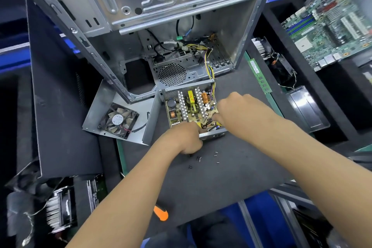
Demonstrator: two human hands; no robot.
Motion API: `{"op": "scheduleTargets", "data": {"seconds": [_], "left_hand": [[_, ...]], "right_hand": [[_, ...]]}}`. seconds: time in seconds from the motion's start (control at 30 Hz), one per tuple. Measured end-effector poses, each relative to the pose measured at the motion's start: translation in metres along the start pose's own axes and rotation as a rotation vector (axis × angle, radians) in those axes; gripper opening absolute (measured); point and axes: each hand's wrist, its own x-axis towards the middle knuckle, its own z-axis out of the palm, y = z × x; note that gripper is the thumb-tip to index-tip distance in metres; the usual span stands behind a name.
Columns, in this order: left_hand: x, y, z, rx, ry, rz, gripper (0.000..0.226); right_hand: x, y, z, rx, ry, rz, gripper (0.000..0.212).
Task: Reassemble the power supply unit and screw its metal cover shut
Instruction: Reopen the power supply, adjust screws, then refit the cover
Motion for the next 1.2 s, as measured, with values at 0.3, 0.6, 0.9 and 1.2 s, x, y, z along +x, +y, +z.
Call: {"op": "scheduleTargets", "data": {"seconds": [0.3,0.6,0.9,1.2], "left_hand": [[0.000,0.001,0.000,-0.046,-0.017,-0.011,0.060],[-0.001,0.002,0.000,-0.066,-0.032,-0.022,0.060],[-0.002,0.003,0.000,-0.075,-0.021,-0.061,0.058],[-0.006,0.007,-0.003,-0.053,-0.043,-0.057,0.066]], "right_hand": [[-0.005,0.000,-0.001,0.021,-0.064,-0.153,0.034],[0.008,-0.004,-0.007,-0.089,-0.041,-0.098,0.006],[0.004,0.003,-0.008,0.051,-0.059,-0.097,0.018],[0.012,-0.008,-0.007,-0.096,-0.055,-0.091,0.002]]}}
